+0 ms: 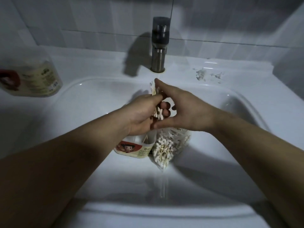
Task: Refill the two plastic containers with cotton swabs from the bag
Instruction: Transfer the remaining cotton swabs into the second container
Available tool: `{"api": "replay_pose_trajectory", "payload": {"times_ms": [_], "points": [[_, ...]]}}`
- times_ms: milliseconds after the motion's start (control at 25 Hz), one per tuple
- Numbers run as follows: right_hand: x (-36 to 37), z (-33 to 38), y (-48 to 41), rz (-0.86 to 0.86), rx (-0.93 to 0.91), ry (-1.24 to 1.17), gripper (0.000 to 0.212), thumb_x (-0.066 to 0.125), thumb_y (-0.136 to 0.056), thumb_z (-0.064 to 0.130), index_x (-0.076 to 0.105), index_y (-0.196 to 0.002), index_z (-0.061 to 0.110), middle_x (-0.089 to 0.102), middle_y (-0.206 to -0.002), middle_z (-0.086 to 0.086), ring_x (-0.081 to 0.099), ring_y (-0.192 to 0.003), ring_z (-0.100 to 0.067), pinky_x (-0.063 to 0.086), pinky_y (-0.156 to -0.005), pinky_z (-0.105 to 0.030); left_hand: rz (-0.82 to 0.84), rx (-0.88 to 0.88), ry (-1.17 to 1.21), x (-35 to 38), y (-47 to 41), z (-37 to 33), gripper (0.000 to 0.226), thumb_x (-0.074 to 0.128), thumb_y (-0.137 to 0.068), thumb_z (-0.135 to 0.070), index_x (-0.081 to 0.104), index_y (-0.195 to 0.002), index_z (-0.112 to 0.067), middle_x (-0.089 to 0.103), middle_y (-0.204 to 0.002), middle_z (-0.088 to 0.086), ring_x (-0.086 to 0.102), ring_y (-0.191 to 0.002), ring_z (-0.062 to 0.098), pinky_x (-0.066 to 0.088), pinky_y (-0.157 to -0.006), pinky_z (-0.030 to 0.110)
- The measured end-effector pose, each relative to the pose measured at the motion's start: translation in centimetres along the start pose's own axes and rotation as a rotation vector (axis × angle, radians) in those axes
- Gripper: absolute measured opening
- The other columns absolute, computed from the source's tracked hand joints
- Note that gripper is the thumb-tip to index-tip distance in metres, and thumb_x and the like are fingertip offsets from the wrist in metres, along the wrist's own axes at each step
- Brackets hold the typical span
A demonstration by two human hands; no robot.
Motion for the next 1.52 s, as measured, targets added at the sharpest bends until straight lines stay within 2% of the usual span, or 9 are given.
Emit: {"api": "replay_pose_trajectory", "payload": {"times_ms": [120, 240, 400, 640, 800, 960, 1120, 1320, 1520], "points": [[-0.6, 0.1, -0.1, -0.067, 0.021, 0.019, 0.116, 0.09, -0.07, 0.04, 0.02, -0.161, 0.029, 0.049, -0.138, 0.013, 0.047, -0.119, 0.002, 0.042, -0.099, -0.013, 0.008, -0.007, -0.067, 0.0, 0.2, 0.1, 0.017, 0.046, -0.108, -0.02, 0.053, -0.095, -0.014, 0.054, -0.061, -0.003, 0.054, -0.049, 0.009, 0.039, -0.049, 0.025], [0.0, -0.1, -0.1, 0.016, 0.028, -0.073, 0.133, 0.094, -0.06, 0.044, 0.008, -0.161, 0.033, 0.041, -0.141, 0.012, 0.051, -0.109, -0.001, 0.046, -0.1, -0.019, -0.011, 0.018, -0.115, 0.1, 0.3, 0.1, 0.021, 0.045, -0.108, -0.017, 0.062, -0.098, -0.01, 0.065, -0.065, 0.002, 0.064, -0.056, 0.014, 0.049, -0.053, 0.028], [-0.4, 0.2, 0.0, 0.01, 0.028, 0.006, 0.126, 0.093, -0.061, 0.044, 0.018, -0.161, 0.028, 0.052, -0.123, 0.016, 0.055, -0.099, 0.003, 0.043, -0.09, -0.006, 0.0, 0.026, -0.134, 0.3, 0.3, 0.3, 0.022, 0.041, -0.107, -0.009, 0.063, -0.105, -0.007, 0.073, -0.071, 0.004, 0.071, -0.064, 0.015, 0.057, -0.057, 0.028], [-0.6, 0.9, 0.2, -0.011, 0.0, 0.038, 0.12, 0.093, -0.059, 0.047, 0.028, -0.158, 0.027, 0.05, -0.148, 0.006, 0.05, -0.132, -0.009, 0.044, -0.108, -0.025, -0.013, 0.008, -0.241, 0.1, 0.3, 0.7, 0.021, 0.044, -0.108, -0.011, 0.064, -0.11, -0.005, 0.078, -0.09, 0.012, 0.076, -0.091, 0.029, 0.06, -0.092, 0.048], [-1.1, 1.8, 0.1, -0.045, -0.022, 0.16, 0.086, 0.092, -0.059, 0.049, 0.06, -0.135, 0.025, 0.065, -0.124, 0.008, 0.06, -0.11, -0.007, 0.048, -0.097, -0.024, -0.026, -0.038, -0.148, 0.2, 0.3, 1.0, 0.019, 0.045, -0.106, -0.004, 0.056, -0.121, 0.0, 0.07, -0.107, 0.023, 0.076, -0.089, 0.034, 0.065, -0.074, 0.043], [-1.9, 1.4, 0.4, -0.077, 0.04, 0.014, 0.079, 0.085, -0.069, 0.052, 0.058, -0.139, 0.025, 0.063, -0.128, 0.013, 0.061, -0.112, 0.0, 0.052, -0.094, -0.021, -0.133, -0.021, -0.124, -0.3, 0.1, 0.7, 0.014, 0.046, -0.107, -0.012, 0.056, -0.098, -0.008, 0.056, -0.071, 0.007, 0.055, -0.053, 0.014, 0.052, -0.05, 0.029], [-3.5, 0.0, 0.6, -0.121, 0.169, 0.098, 0.019, 0.068, -0.088, 0.02, 0.076, -0.104, 0.027, 0.072, -0.085, 0.014, 0.068, -0.081, 0.001, 0.059, -0.083, -0.029, -0.253, -0.004, -0.132, -1.6, -0.1, -0.1, 0.027, 0.05, -0.105, -0.034, 0.048, -0.082, -0.021, 0.036, -0.053, -0.006, 0.031, -0.041, 0.009, 0.031, -0.048, 0.026], [-0.2, -0.6, 0.9, 0.298, 0.29, 0.393, 0.04, 0.063, -0.084, 0.015, 0.073, -0.118, 0.033, 0.069, -0.091, 0.016, 0.055, -0.069, 0.002, 0.04, -0.06, -0.011, -0.261, 0.047, -0.232, -1.4, 0.1, -0.3, 0.029, 0.053, -0.103, -0.043, 0.05, -0.084, -0.021, 0.056, -0.06, -0.006, 0.056, -0.053, 0.011, 0.046, -0.062, 0.03], [1.4, -0.9, 0.7, 0.347, 0.333, 0.522, 0.032, 0.06, -0.085, 0.026, 0.069, -0.115, 0.026, 0.063, -0.08, 0.008, 0.056, -0.064, -0.007, 0.038, -0.05, -0.021, -0.224, 0.067, -0.281, -1.2, 0.0, -0.1, 0.032, 0.052, -0.103, -0.044, 0.05, -0.081, -0.021, 0.06, -0.061, -0.006, 0.06, -0.056, 0.011, 0.047, -0.065, 0.031]]}}
Point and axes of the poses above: each hand's wrist, its own y-axis away from the middle knuckle, its own x-axis out of the palm, z = x × y, the point moved 5 cm from there along -y, towards the middle knuckle
